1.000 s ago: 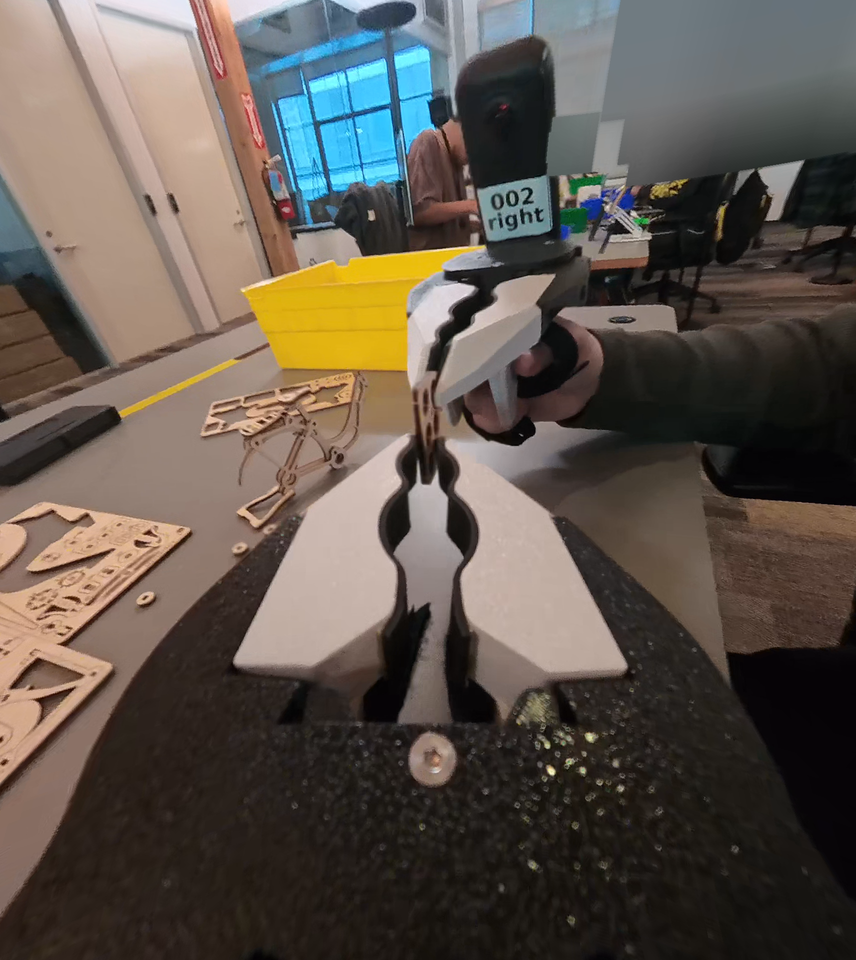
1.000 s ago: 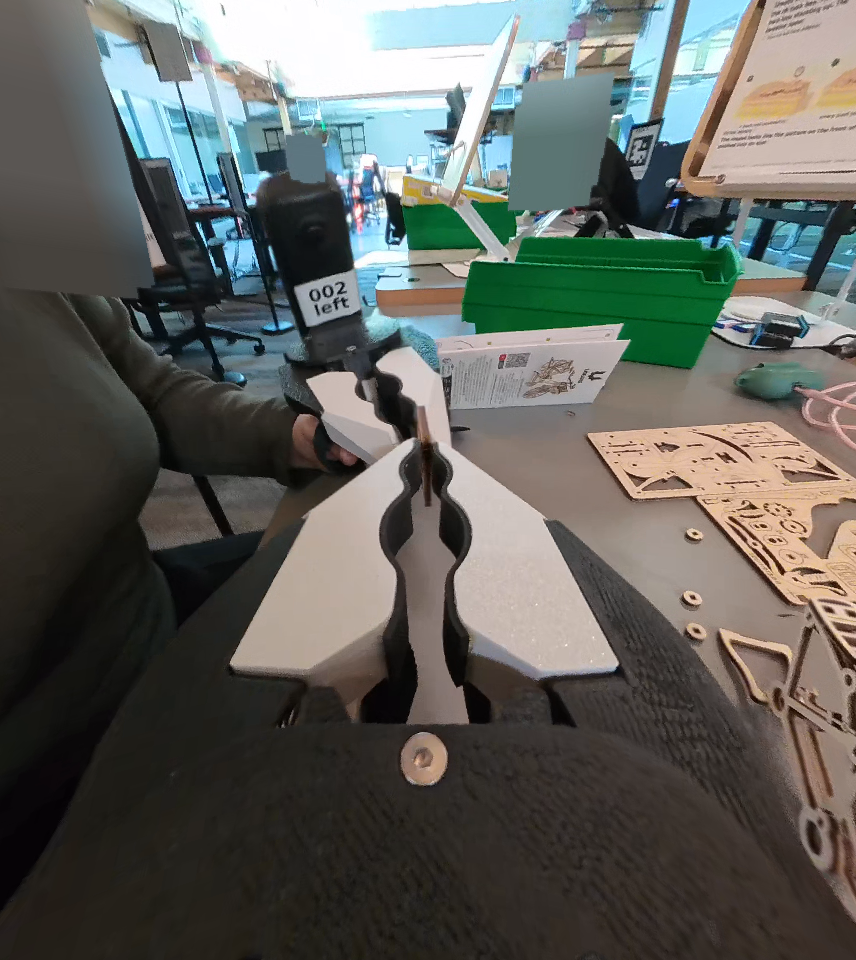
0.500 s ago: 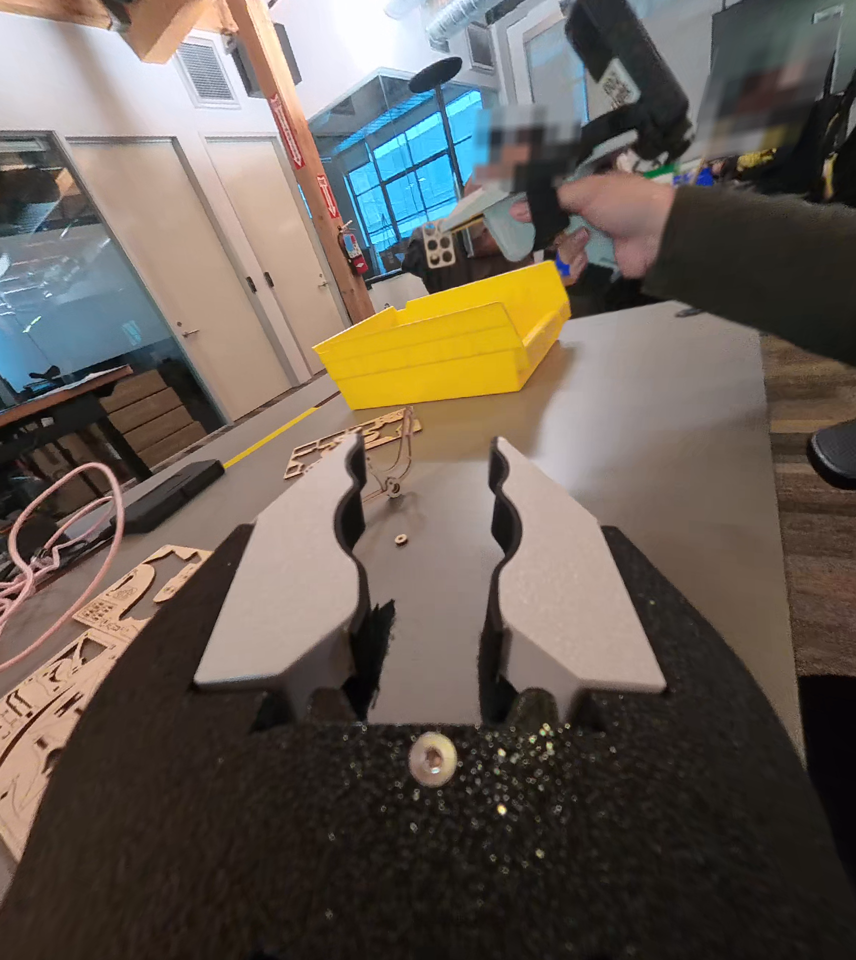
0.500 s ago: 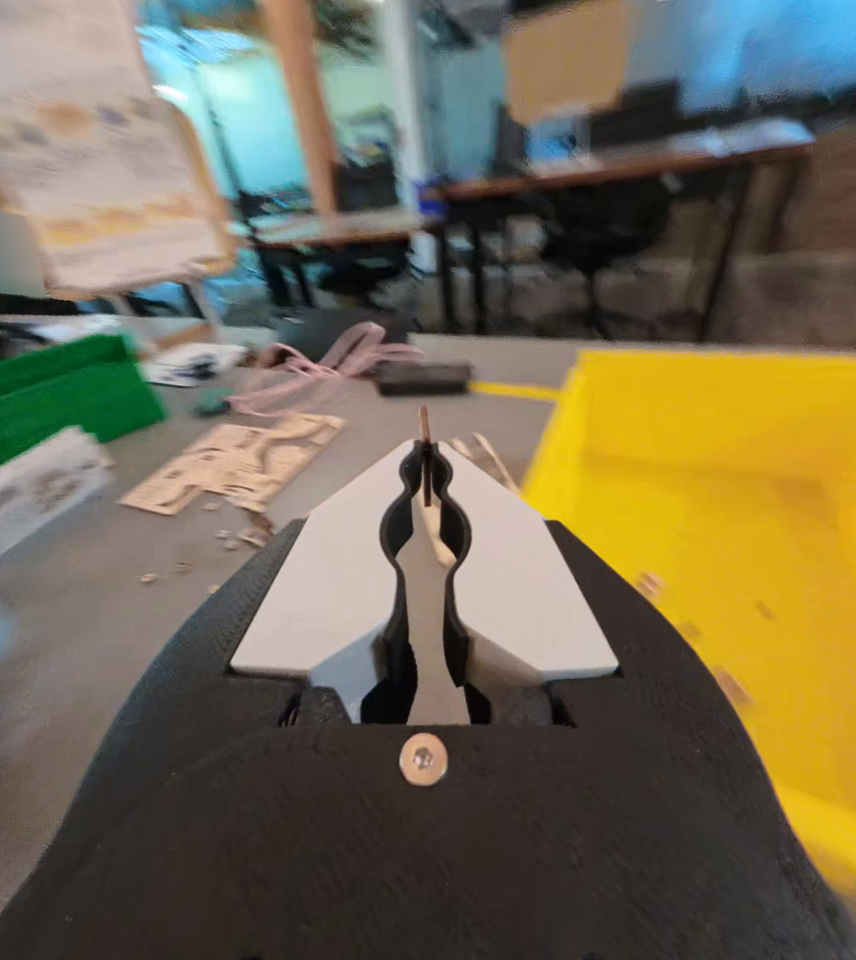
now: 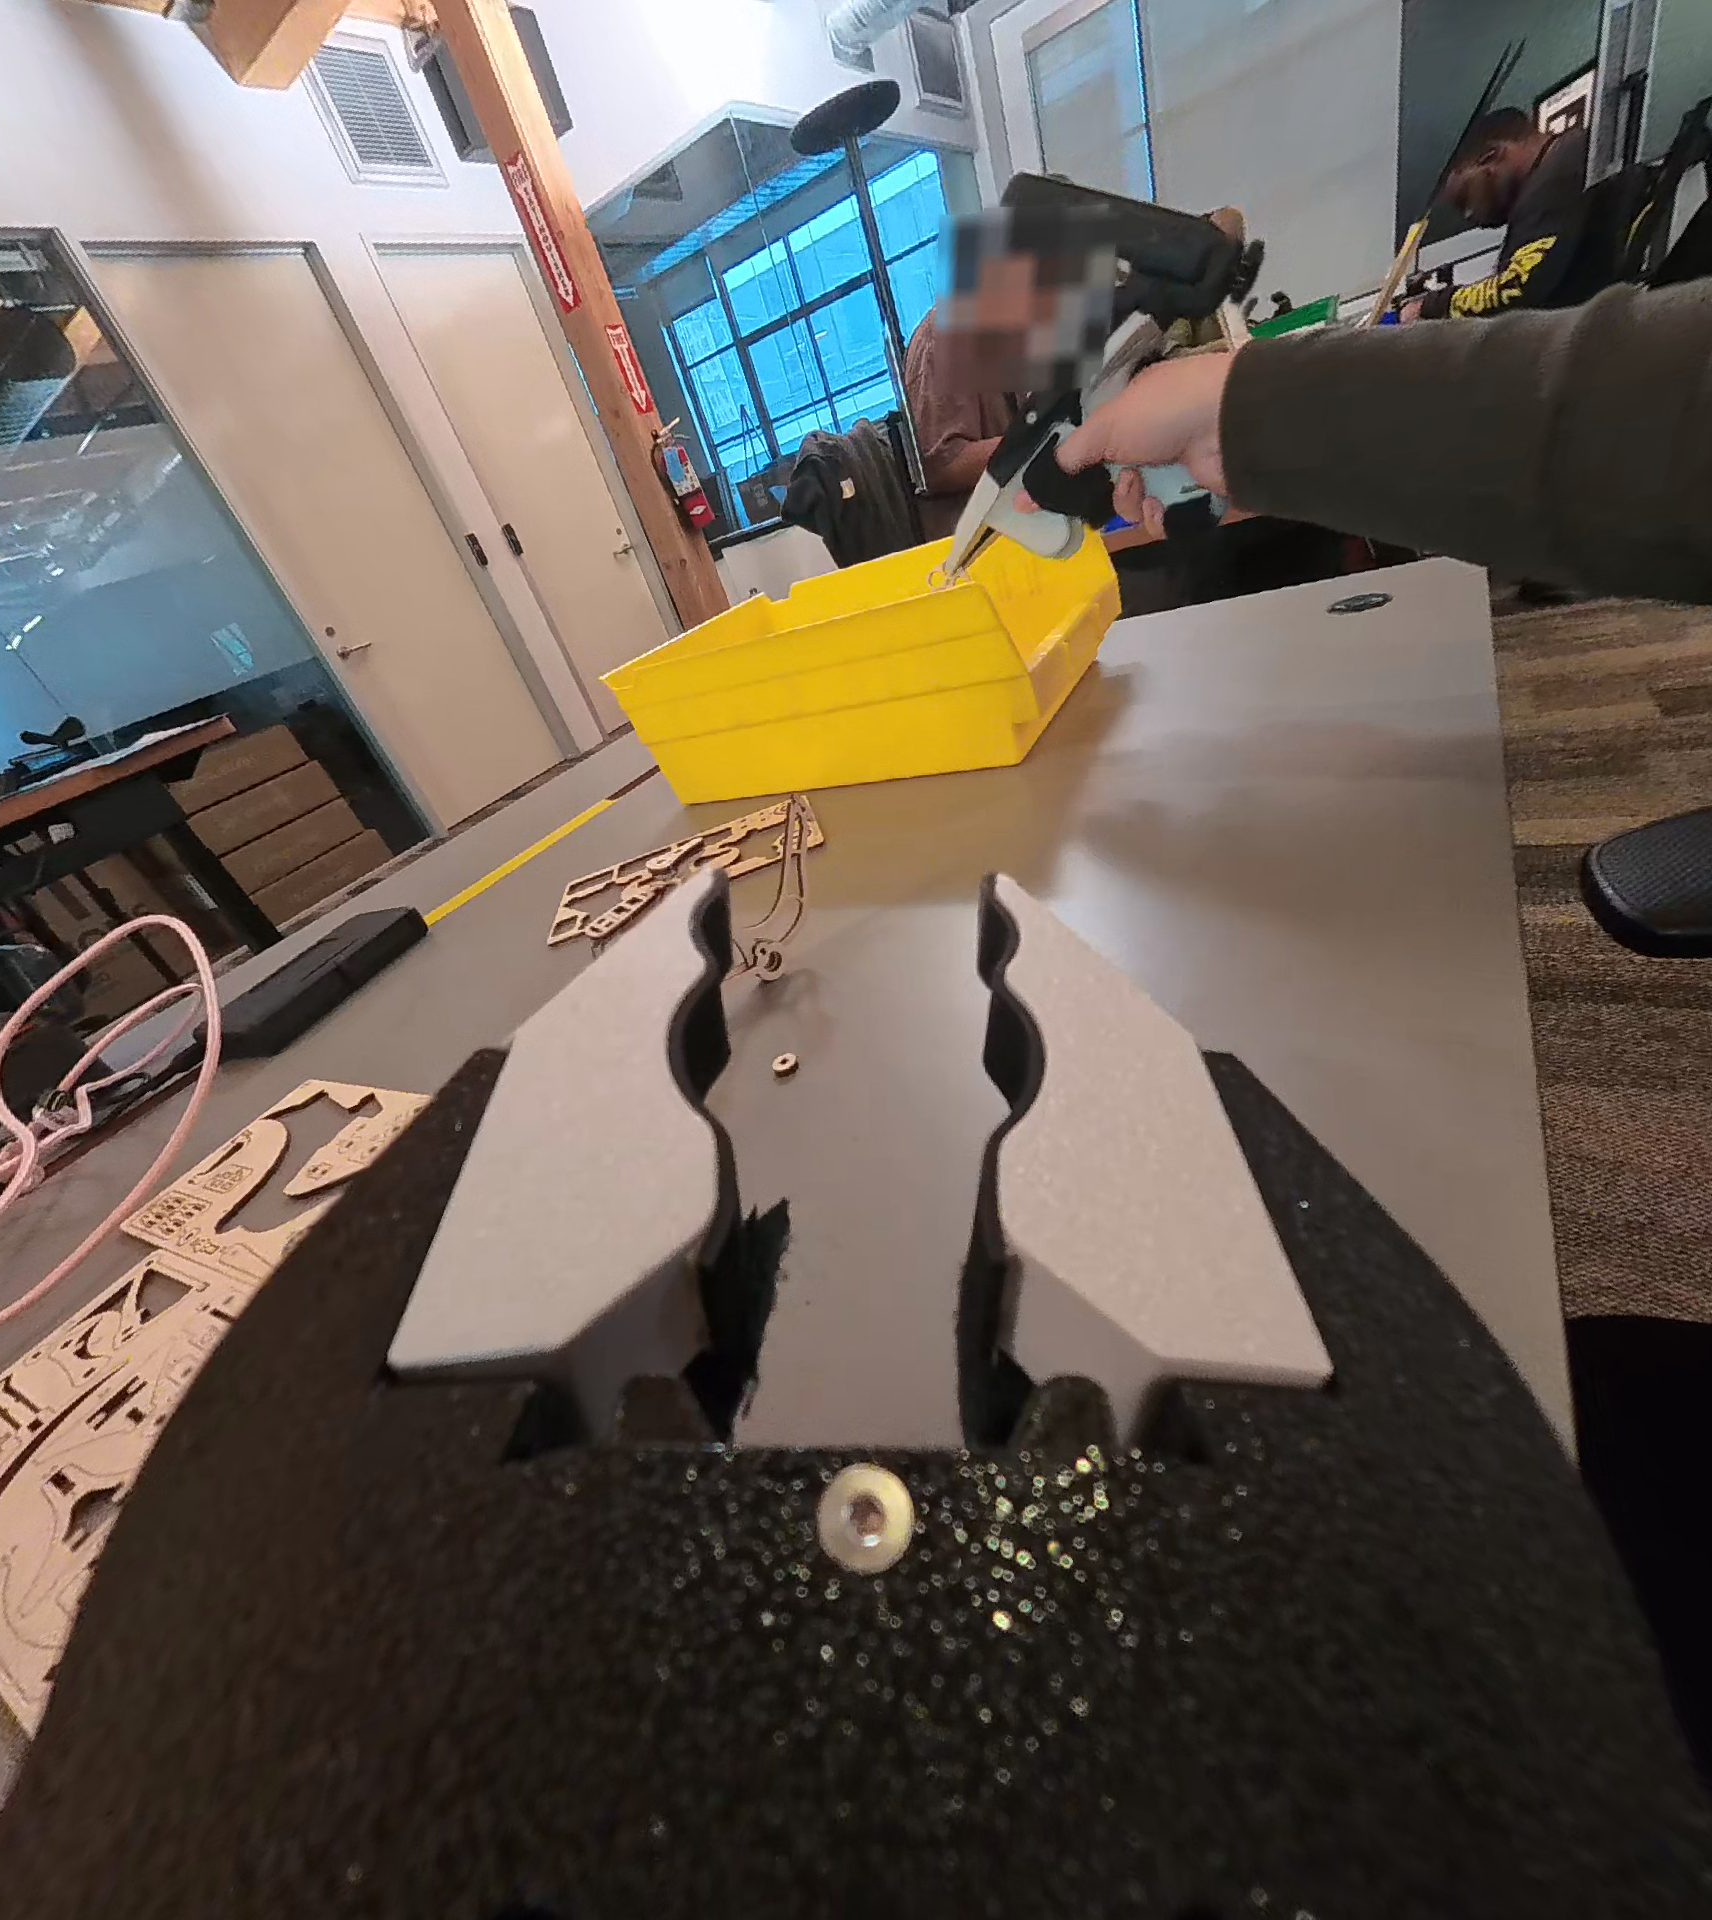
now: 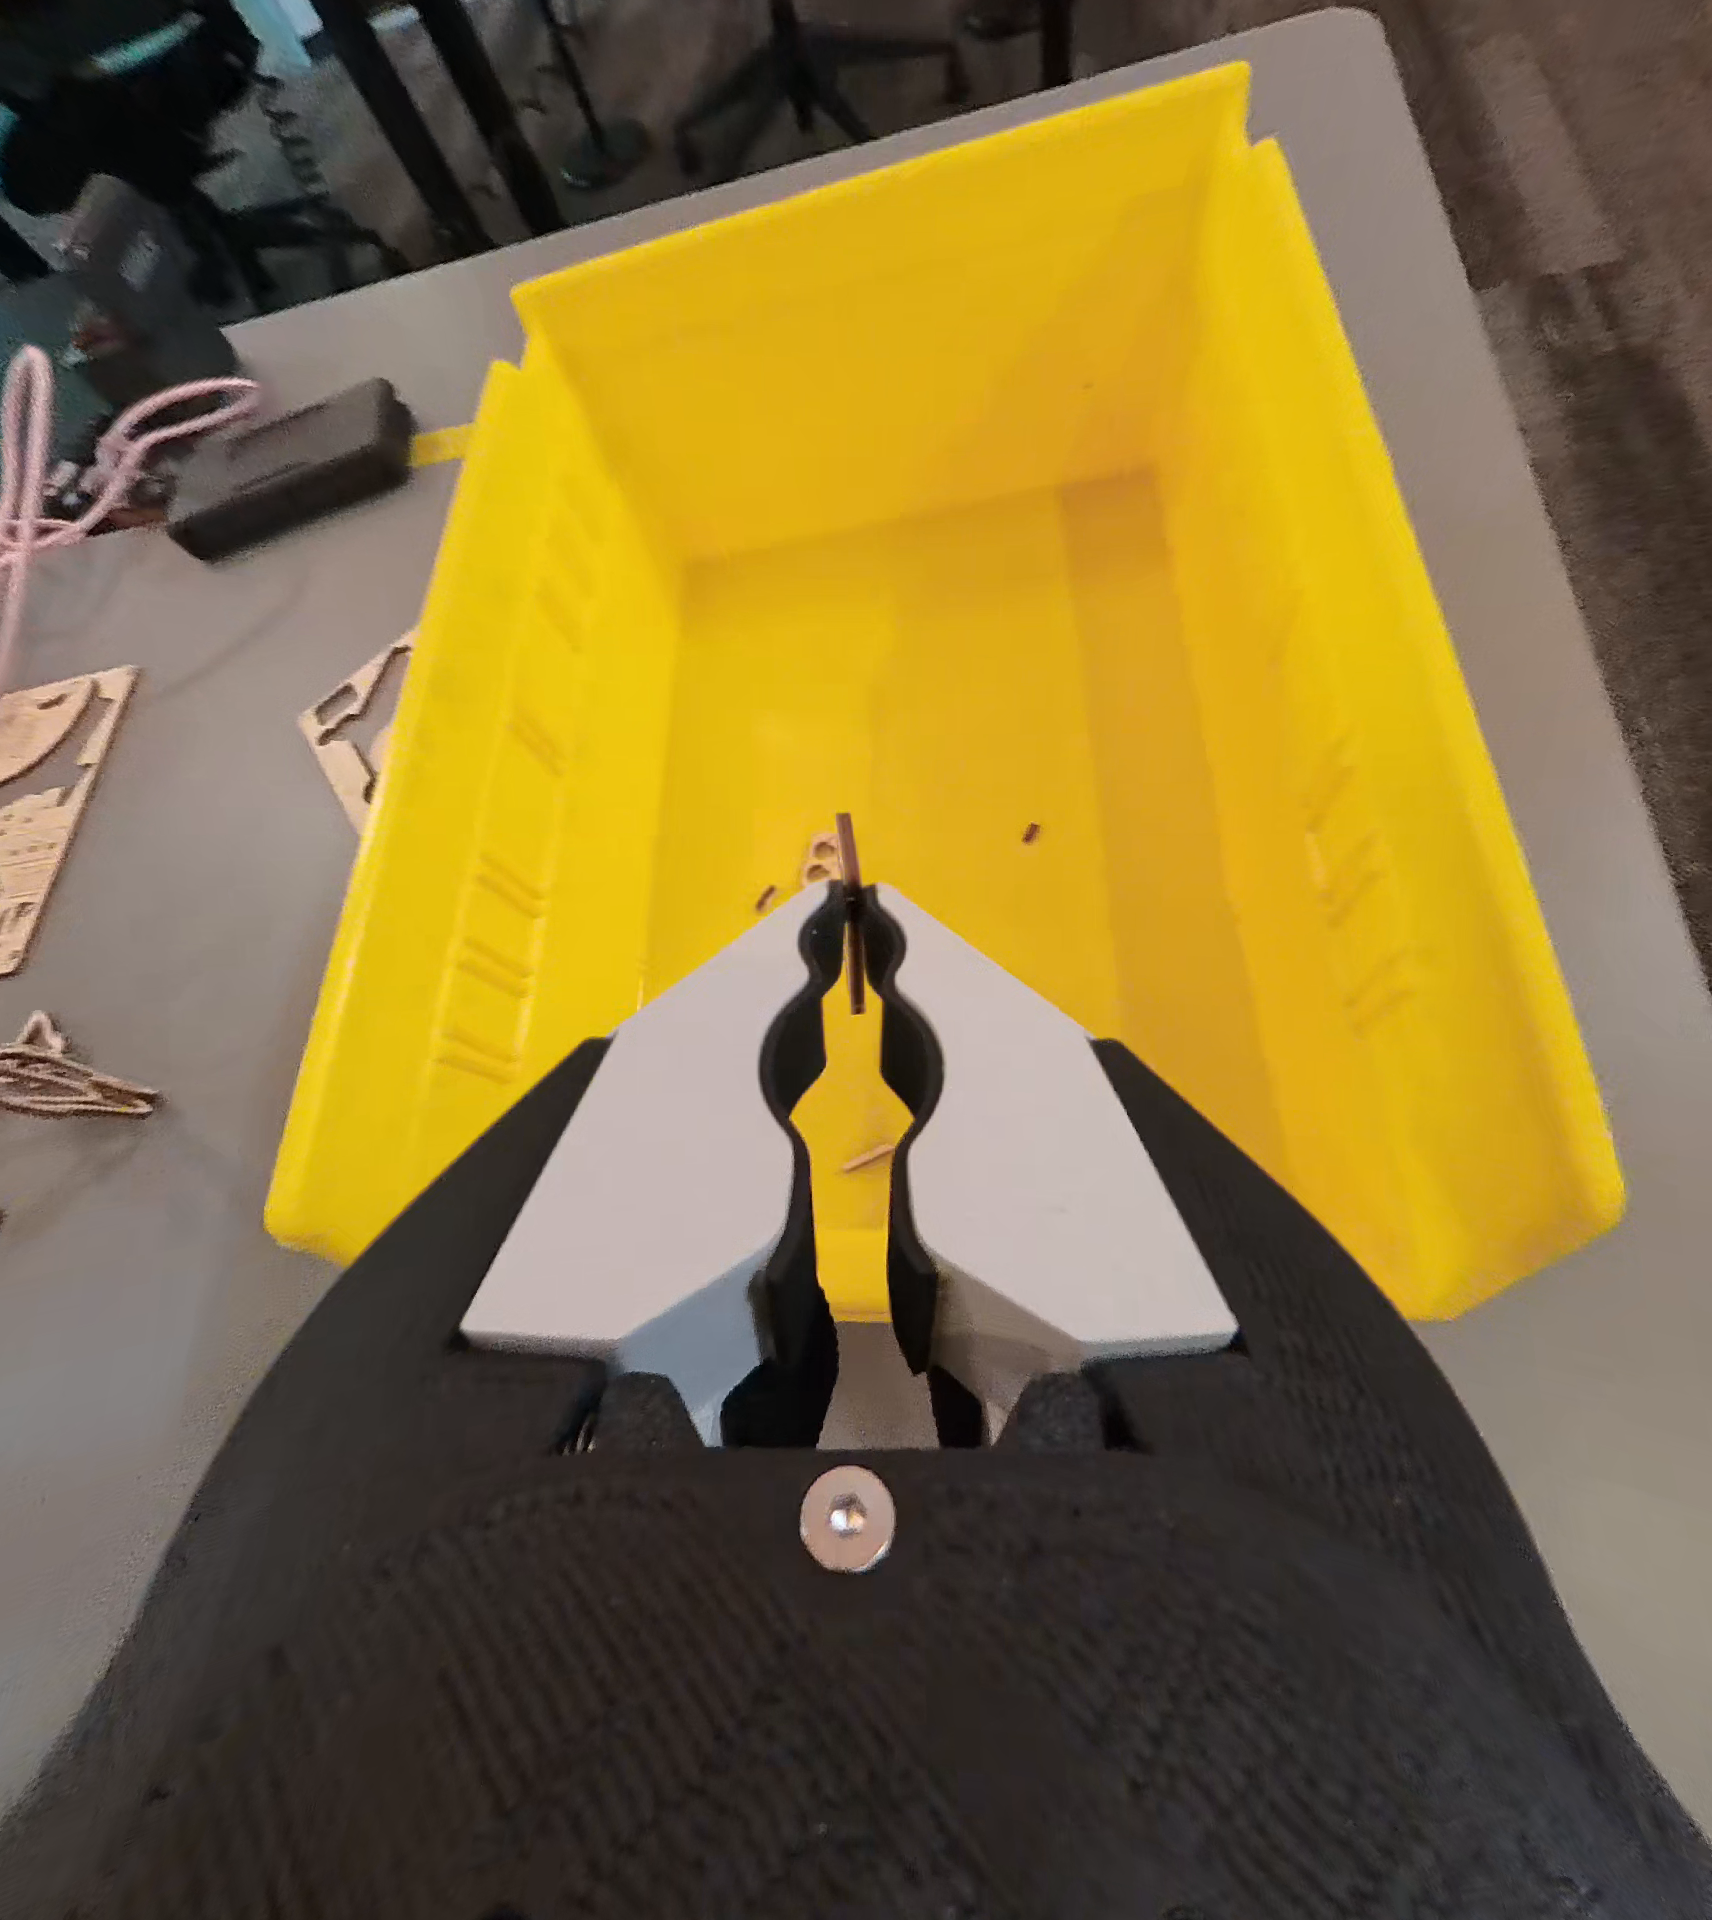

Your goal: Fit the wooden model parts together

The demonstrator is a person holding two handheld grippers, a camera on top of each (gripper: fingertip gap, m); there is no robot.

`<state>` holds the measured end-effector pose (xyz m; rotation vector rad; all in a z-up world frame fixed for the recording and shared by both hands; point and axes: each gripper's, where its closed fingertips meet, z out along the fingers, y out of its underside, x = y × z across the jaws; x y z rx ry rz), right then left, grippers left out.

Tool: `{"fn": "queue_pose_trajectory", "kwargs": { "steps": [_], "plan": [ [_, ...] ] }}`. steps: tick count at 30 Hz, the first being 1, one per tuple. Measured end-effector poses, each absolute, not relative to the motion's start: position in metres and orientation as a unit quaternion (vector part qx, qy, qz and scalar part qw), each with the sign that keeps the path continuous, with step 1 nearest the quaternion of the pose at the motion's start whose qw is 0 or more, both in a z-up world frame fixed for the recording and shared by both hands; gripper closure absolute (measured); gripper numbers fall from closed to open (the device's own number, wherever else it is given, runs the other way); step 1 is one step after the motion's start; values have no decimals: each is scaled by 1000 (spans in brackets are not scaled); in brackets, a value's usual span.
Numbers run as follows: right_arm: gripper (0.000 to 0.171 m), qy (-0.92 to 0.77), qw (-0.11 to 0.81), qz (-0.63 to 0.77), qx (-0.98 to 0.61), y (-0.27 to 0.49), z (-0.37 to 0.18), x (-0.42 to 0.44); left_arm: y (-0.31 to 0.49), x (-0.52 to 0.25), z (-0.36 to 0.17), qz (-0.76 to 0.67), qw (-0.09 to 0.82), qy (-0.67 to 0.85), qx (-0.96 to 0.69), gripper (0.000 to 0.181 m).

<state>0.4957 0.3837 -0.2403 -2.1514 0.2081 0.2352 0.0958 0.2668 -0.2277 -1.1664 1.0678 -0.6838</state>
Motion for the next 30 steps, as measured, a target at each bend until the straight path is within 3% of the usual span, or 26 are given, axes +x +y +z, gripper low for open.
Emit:
{"fn": "queue_pose_trajectory", "kwargs": {
  "steps": [4,7,10,13,17,20,25,30],
  "plan": [
    [170,93,432,117,-889,389,-246,498,269,96,-230,-299,647,470,-520,136],
    [152,110,430,77,-893,395,-249,512,271,95,-230,-297,647,467,-525,136],
    [136,102,481,-39,-870,398,-230,534,273,93,-230,-293,650,463,-527,137],
    [134,67,597,-81,-796,397,-176,518,277,90,-230,-288,653,454,-533,138],
    [135,-48,734,-82,-673,377,-107,435,278,87,-227,-291,658,446,-532,138],
    [135,-157,783,-41,-601,355,-92,342,280,83,-223,-284,669,435,-532,142],
    [132,-253,783,134,-553,320,-126,207,300,59,-215,-235,704,367,-560,144],
    [133,-320,755,174,-546,320,-179,139,276,38,-190,-260,749,323,-517,143]
  ]
}}
